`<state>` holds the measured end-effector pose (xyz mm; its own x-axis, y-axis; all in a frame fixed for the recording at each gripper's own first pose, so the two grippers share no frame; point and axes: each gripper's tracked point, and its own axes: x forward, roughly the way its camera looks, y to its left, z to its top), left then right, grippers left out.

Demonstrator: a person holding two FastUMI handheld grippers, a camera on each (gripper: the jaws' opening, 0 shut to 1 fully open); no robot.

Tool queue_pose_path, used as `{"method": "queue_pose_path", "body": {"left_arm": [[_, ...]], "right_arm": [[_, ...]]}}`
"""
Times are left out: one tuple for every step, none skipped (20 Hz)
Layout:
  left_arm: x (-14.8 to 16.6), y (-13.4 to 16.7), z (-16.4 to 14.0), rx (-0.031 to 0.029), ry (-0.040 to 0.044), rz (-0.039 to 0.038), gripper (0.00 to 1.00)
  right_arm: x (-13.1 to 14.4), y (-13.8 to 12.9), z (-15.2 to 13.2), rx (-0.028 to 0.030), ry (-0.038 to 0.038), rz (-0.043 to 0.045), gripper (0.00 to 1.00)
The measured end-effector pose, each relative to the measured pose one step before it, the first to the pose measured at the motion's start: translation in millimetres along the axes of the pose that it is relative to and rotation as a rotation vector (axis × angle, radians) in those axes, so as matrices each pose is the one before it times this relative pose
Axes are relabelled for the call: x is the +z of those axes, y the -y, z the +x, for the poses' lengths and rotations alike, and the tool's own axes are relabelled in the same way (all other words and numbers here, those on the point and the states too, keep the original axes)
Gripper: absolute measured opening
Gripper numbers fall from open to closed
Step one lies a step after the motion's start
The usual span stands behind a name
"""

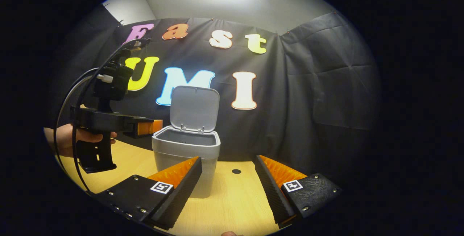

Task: Press the lid of the desktop garbage bin to open it, pick up the crumpled paper on the desktop and throw it into the bin, then pick up the pop can on the desktop and drop it into the bin, and finally close the garbage bin lid.

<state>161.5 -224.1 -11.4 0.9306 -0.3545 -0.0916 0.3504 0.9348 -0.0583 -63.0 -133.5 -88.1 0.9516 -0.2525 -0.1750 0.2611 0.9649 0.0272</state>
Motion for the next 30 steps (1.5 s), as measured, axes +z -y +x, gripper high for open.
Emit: {"method": "queue_pose_path", "body": {"left_arm": [[1.6, -9.09, -12.6, 0.02456, 0.01291, 0.00678, 0.96], [2.67, -10.33, -11.89, 0.02373, 0.01483, 0.00903, 0.96], [1.77, -8.75, -11.83, 0.0237, 0.01361, 0.01419, 0.96], [0.81, -9.8, -11.46, 0.01362, 0.00828, 0.01621, 0.96], [-0.48, -6.78, -10.25, 0.00887, 0.00257, 0.01221, 0.96], [-0.38, -8.15, -9.86, 0.01073, -0.00031, 0.00349, 0.96], [-0.18, -8.85, -10.05, 0.01363, -0.00015, -0.00124, 0.96], [-1.28, -9.02, -9.37, 0.01068, -0.00046, -0.00442, 0.96], [-1.74, -7.48, -7.62, 0.01096, -0.00211, -0.00447, 0.95], [-2.81, -8.99, -7.04, 0.01317, -0.00271, -0.00292, 0.95], [-3.75, -7.81, -7.0, 0.01107, -0.00598, -0.00244, 0.95], [-5.07, -7.97, -6.7, 0.00797, -0.00659, -0.00308, 0.96], [-4.33, -4.34, -6.76, 0.00002, -0.0063, -0.00223, 0.97], [-4.53, -6.63, -6.7, 0.00295, -0.00448, -0.00005, 0.97], [-5.01, -8.64, -5.43, 0.00772, -0.00728, 0.00433, 0.97], [-6.14, -8.48, -5.71, 0.00885, -0.0069, 0.00685, 0.97], [-5.12, -5.52, -5.92, 0.00525, -0.00674, 0.00514, 0.97], [-5.69, -6.16, -5.64, 0.00149, -0.00612, 0.00028, 0.97], [-5.88, -6.25, -4.93, 0.00053, -0.00679, -0.00429, 0.96], [-6.56, -5.63, -5.4, -0.00099, -0.00563, -0.00895, 0.96], [-5.3, -6.11, -5.44, 0.00182, -0.00785, -0.01066, 0.96], [-6.14, -6.7, -5.46, 0.00386, -0.00927, -0.00846, 0.96], [-6.34, -7.01, -5.46, 0.00483, -0.00893, -0.00544, 0.96], [-5.37, -6.77, -4.38, 0.00209, -0.00449, -0.00039, 0.96], [-5.21, -5.81, -2.86, 0.00133, -0.00643, 0.00463, 0.97], [-5.12, -6.24, -4.67, -0.00078, -0.00366, 0.00699, 0.96], [-2.8, -3.94, -3.28, -0.00406, 0.00142, 0.00576, 0.96], [-3.36, -4.48, -2.63, -0.00322, 0.00032, 0.00475, 0.97], [-4.07, -5.54, -2.38, 0.00316, -0.01087, 0.0072, 0.96], [-3.23, -5.97, -3.2, 0.00371, -0.00643, 0.00476, 0.96]], "right_arm": [[-2.17, -8.07, 0.69, 0.02294, -0.00584, 0.00209, 0.95], [-3.26, -9.56, -0.23, 0.02877, -0.01052, -0.00007, 0.95], [-3.11, -8.78, -0.27, 0.02602, -0.00842, -0.00323, 0.95], [-3.12, -8.02, -0.29, 0.02146, -0.00497, -0.00567, 0.95], [-2.86, -8.34, 0.64, 0.0183, -0.00637, -0.00361, 0.95], [-3.69, -9.79, 0.13, 0.02297, -0.01001, 0.00072, 0.95], [-3.09, -11.31, 0.58, 0.02698, -0.00937, 0.00651, 0.95], [-3.64, -13.22, 0.55, 0.03195, -0.00969, 0.00708, 0.95], [-3.15, -12.33, 1.2, 0.02905, -0.01111, 0.00491, 0.95], [-4.06, -9.51, 0.21, 0.02081, -0.01395, 0.00264, 0.95], [-4.45, -8.97, 1.34, 0.01568, -0.01207, 0.00145, 0.95], [-5.27, -10.21, 1.29, 0.0182, -0.01448, 0.00048, 0.95], [-6.14, -10.49, 2.12, 0.01965, -0.0205, 0.0008, 0.95], [-8.19, -11.25, 2.24, 0.02532, -0.02859, 0.00488, 0.95], [-9.1, -11.35, 3.19, 0.02527, -0.03279, 0.01108, 0.95], [-9.22, -9.26, 1.48, 0.02185, -0.03084, 0.01396, 0.95], [-7.77, -8.69, 2.44, 0.01699, -0.02454, 0.01409, 0.95], [-8.92, -7.87, 2.63, 0.0143, -0.0276, 0.01175, 0.95], [-8.65, -7.1, 3.3, 0.01258, -0.03047, 0.01153, 0.95], [-9.15, -6.81, 3.61, 0.00999, -0.03264, 0.01462, 0.95], [-6.93, -5.92, 2.86, 0.00732, -0.0282, 0.01502, 0.95], [-6.14, -5.39, 2.86, 0.00245, -0.01967, 0.01264, 0.95], [-3.39, -2.21, 3.76, -0.00123, -0.01714, 0.0089, 0.95], [-5.89, -2.91, 4.01, -0.00243, -0.01753, 0.00624, 0.95], [-6.56, -4.02, 4.53, -0.0013, -0.02028, 0.00484, 0.95], [-9.6, -4.68, 2.81, -0.0018, -0.02726, 0.00547, 0.95], [-6.56, -2.39, 4.43, -0.00435, -0.01687, 0.00608, 0.95], [-7.29, -3.04, 3.77, -0.00144, -0.01966, 0.00383, 0.95], [-6.52, -1.57, 4.51, -0.00829, -0.02363, 0.00157, 0.95], [-6.1, -1.69, 4.41, -0.00821, -0.02157, 0.0008, 0.95]]}}
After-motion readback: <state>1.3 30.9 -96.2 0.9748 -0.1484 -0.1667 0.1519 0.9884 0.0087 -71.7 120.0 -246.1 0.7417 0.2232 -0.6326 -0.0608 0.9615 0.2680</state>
